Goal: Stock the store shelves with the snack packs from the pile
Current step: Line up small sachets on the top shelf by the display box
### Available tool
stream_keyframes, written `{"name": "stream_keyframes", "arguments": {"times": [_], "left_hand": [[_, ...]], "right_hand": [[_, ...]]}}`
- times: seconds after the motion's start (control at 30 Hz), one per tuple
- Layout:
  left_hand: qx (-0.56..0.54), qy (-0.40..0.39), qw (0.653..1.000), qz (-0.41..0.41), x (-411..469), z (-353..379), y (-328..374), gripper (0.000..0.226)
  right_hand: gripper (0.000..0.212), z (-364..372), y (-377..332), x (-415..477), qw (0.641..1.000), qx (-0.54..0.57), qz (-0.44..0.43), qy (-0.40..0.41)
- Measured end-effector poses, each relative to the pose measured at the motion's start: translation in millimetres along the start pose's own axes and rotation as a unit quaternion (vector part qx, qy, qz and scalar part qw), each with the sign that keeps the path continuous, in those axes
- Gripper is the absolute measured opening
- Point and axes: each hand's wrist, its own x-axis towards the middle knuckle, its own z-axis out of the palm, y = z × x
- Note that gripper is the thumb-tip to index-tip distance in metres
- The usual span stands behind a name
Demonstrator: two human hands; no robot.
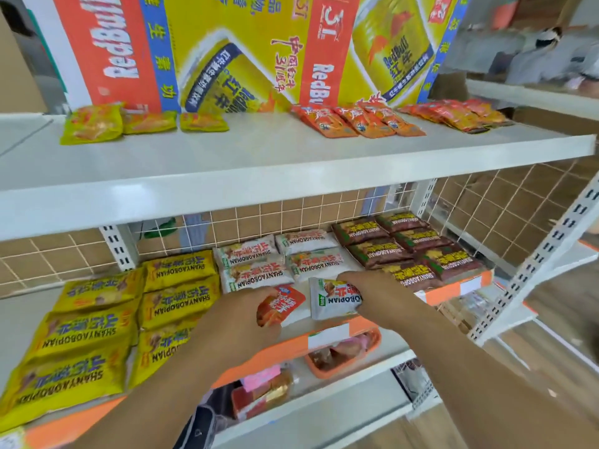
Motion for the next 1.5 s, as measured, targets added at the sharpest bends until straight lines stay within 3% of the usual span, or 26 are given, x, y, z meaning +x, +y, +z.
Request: {"name": "stream_keyframes", "arguments": {"times": [0.5,0.73,1.17,1.5], "left_hand": [[-0.051,0.047,0.987,-0.147,9,54,37,0.061],[-0.049,0.068,0.979,-0.186,6,69,58,0.053],[0.0,0.107,0.981,-0.162,14,85,75,0.057],[-0.015,0.141,0.979,-0.149,21,94,88,0.054]], "right_hand": [[0.086,57,47,89,0.987,-0.047,-0.153,-0.021],[0.084,72,58,90,0.978,-0.066,-0.178,-0.088],[0.078,79,60,87,0.975,-0.079,-0.204,-0.041],[0.071,64,67,79,0.975,0.009,-0.22,-0.009]]}}
